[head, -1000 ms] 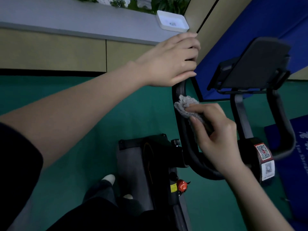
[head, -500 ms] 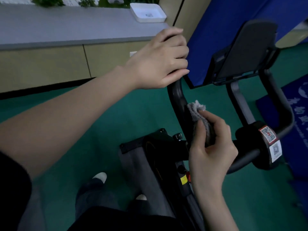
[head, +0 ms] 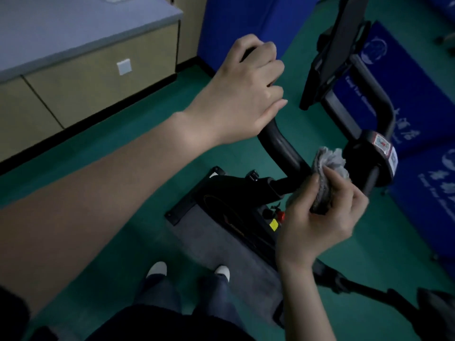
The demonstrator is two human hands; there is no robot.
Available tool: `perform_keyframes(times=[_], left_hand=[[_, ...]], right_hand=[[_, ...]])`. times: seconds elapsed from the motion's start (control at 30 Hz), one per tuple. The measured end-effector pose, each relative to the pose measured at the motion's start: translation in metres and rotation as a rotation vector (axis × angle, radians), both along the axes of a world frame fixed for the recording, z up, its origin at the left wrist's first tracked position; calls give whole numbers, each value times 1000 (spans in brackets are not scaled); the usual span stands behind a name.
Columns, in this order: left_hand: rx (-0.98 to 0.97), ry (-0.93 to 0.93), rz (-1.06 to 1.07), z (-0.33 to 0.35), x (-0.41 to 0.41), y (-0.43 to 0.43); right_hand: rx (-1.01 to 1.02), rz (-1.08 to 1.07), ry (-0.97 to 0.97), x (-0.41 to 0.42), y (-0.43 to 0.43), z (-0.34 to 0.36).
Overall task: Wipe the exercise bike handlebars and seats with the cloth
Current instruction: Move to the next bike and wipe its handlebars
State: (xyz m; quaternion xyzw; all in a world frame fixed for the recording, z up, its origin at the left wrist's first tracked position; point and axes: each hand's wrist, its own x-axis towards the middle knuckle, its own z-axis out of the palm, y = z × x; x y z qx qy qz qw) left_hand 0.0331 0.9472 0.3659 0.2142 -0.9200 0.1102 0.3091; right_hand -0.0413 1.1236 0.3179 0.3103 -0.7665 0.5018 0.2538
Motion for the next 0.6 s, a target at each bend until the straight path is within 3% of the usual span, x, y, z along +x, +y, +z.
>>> perform_keyframes(times=[0.17,0.3,0.6], left_hand=[[-33,-3,-105,0,3,-14],[62,29,-218,7,6,-24],[87,37,-237,3,8,-24]], right_hand=[[-149,26,-65,40,-40,-8],[-212,80,-121,59,-75,-12],[-175,-44,-30,47,-57,-35]])
